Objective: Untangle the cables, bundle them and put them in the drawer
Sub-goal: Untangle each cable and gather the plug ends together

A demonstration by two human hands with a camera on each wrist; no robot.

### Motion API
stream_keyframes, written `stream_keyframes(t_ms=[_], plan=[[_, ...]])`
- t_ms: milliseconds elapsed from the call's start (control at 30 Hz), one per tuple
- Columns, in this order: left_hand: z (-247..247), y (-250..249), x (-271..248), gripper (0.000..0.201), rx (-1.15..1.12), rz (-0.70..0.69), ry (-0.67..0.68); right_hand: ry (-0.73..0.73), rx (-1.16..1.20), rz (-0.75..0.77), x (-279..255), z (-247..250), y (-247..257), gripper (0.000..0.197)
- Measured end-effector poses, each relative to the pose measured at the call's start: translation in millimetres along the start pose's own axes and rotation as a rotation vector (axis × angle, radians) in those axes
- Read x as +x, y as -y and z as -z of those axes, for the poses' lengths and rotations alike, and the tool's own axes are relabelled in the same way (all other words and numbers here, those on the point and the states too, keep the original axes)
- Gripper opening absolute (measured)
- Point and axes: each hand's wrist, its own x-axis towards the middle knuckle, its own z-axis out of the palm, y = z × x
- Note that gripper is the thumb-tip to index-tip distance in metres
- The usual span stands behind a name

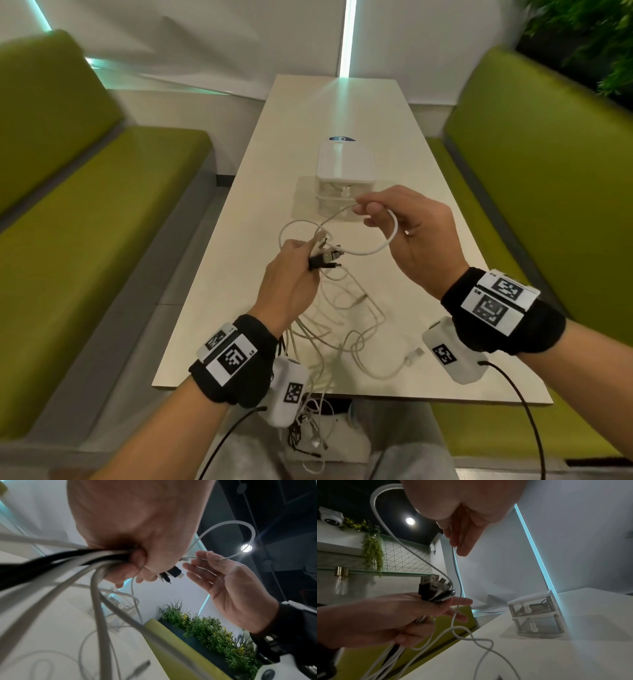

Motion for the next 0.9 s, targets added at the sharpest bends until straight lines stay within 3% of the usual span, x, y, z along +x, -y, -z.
stream_keyframes(t_ms=[167, 400, 533, 633, 733, 800, 900], plan=[[6, 2, 4, 0.045, -0.136, 0.005, -0.087, 0.057, 0.025, -0.056, -10, 3, 4, 0.023], [17, -9, -2, 0.066, -0.254, -0.169, -0.145, 0.322, 0.045, -0.473, -13, -2, -1, 0.02], [18, -14, -1, 0.051, -0.473, -0.129, -0.089, 0.509, -0.166, -0.485, -11, -15, -10, 0.029], [22, -17, -3, 0.051, -0.61, -0.16, 0.015, 0.633, -0.321, -0.463, -15, -30, -15, 0.026], [27, -22, -8, 0.044, -0.715, -0.143, 0.041, 0.589, -0.322, -0.458, -17, -36, -16, 0.019], [31, -23, -9, 0.053, -0.877, -0.111, 0.045, 0.528, -0.31, -0.484, -14, -32, -14, 0.018], [35, -18, -8, 0.038, -1.055, -0.079, 0.033, 0.302, -0.196, -0.485, -7, -19, -11, 0.02]])
